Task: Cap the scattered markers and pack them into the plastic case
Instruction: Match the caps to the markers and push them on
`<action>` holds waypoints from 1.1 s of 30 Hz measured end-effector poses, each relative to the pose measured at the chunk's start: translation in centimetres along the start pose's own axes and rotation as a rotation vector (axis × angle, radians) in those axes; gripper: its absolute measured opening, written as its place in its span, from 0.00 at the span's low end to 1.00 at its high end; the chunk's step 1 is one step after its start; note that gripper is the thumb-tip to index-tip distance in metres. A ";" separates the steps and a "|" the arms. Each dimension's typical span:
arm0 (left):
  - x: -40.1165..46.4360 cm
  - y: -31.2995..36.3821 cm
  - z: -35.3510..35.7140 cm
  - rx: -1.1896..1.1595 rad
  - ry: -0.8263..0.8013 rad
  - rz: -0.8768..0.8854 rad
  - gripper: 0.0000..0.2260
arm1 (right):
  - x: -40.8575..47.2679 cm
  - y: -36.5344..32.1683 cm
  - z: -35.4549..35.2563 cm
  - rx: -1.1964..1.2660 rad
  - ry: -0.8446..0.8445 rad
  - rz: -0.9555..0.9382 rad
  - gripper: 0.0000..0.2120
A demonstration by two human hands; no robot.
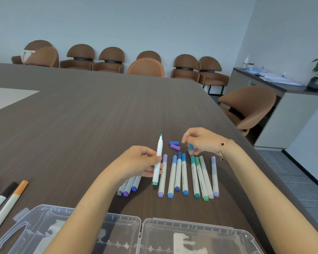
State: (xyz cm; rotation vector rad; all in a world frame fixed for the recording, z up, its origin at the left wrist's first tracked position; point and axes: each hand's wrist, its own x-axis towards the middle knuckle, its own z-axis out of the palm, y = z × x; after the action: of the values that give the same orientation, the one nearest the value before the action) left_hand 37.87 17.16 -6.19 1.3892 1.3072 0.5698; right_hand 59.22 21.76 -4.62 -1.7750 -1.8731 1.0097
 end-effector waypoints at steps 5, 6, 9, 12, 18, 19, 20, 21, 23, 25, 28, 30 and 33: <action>0.1 -0.2 0.0 0.029 0.029 -0.015 0.04 | 0.4 1.6 0.3 -0.477 -0.032 0.241 0.11; 0.1 -0.2 0.1 0.029 0.032 -0.017 0.04 | 0.5 1.7 0.5 -0.504 -0.008 0.251 0.12; 0.2 -0.2 0.0 0.032 0.041 -0.017 0.05 | 0.5 1.9 1.0 -0.547 0.023 0.248 0.12; 0.3 -0.2 0.1 0.046 0.048 -0.019 0.05 | 0.8 1.8 1.1 -0.547 -0.004 0.244 0.16; 0.1 -0.1 0.2 0.027 0.020 -0.022 0.02 | 0.4 1.4 1.3 -0.493 -0.126 0.247 0.14; 0.0 -0.1 0.2 0.009 0.005 -0.022 0.02 | 0.3 1.2 1.0 -0.440 -0.163 0.261 0.13; -0.1 0.0 0.2 -0.013 -0.011 -0.020 0.02 | 0.1 0.9 0.6 -0.372 -0.207 0.269 0.13; -0.2 0.0 0.3 -0.035 -0.026 -0.016 0.03 | -0.1 0.5 0.1 -0.305 -0.248 0.261 0.13; -0.3 0.0 0.4 -0.082 -0.064 -0.004 0.05 | -0.7 -0.3 -0.7 -0.174 -0.323 0.176 0.16; -0.5 0.1 0.4 -0.110 -0.104 0.012 0.06 | -1.2 -1.0 -1.1 -0.053 -0.387 0.032 0.17; -0.5 0.1 0.4 -0.119 -0.120 0.024 0.08 | -2.0 -1.6 -1.1 0.048 -0.440 -0.100 0.13; -0.4 0.1 0.4 -0.125 -0.111 0.027 0.08 | -2.2 -1.8 -1.0 0.068 -0.444 -0.125 0.10; -0.6 0.1 0.3 -0.162 -0.114 0.028 0.07 | -2.1 -1.9 -0.9 0.099 -0.436 -0.137 0.11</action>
State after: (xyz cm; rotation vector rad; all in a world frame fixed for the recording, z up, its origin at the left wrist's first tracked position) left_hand 38.07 16.56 -5.99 1.2887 1.1272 0.5931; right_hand 58.82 20.00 -2.19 -1.4286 -2.1143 1.4997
